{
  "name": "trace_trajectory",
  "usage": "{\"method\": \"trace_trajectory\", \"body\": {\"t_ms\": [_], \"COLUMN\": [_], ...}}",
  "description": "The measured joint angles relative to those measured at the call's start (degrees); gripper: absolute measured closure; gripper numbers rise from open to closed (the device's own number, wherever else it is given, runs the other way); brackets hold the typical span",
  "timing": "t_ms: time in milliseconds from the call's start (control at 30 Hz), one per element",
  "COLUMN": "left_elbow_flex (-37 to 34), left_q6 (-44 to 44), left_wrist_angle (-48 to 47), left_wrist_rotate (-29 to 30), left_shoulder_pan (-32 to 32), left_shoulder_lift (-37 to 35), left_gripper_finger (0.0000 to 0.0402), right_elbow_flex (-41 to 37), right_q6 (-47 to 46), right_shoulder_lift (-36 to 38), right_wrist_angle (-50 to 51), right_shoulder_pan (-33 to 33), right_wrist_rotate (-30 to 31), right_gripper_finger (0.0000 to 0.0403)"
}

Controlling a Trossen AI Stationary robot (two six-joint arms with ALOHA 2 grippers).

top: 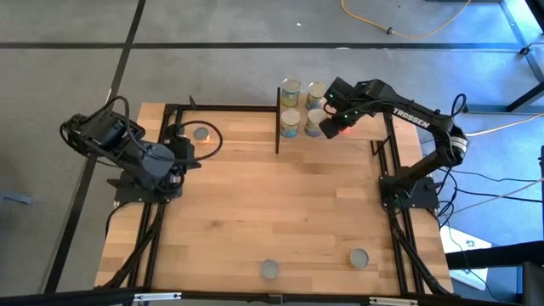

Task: Pick and place cans onto a shelf
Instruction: Put the canned saucy meatballs on the shelf

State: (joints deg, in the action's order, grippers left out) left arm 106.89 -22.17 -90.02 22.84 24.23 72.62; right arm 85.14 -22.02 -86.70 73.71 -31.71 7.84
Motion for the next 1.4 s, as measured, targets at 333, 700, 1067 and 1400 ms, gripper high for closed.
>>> {"method": "trace_trajectory", "body": {"t_ms": [333,700,1067,1400], "left_elbow_flex": [0.0,0.0,0.0,0.0], "left_q6": [0.0,-0.2,-0.2,-0.3], "left_wrist_angle": [0.0,0.0,0.0,0.0], "left_wrist_rotate": [0.0,0.0,0.0,0.0], "left_shoulder_pan": [0.0,0.0,0.0,0.0], "left_shoulder_lift": [0.0,0.0,0.0,0.0], "left_gripper_finger": [0.0401,0.0401,0.0401,0.0401], "right_elbow_flex": [0.0,1.2,14.2,15.7], "right_q6": [1.3,4.1,5.9,6.0], "right_shoulder_lift": [0.0,0.0,0.1,1.1], "right_wrist_angle": [-0.6,-1.9,5.1,16.2], "right_shoulder_pan": [0.0,0.0,0.7,7.9], "right_wrist_rotate": [0.0,0.0,0.7,-5.5], "right_gripper_finger": [0.0342,0.0341,0.0343,0.0397]}}
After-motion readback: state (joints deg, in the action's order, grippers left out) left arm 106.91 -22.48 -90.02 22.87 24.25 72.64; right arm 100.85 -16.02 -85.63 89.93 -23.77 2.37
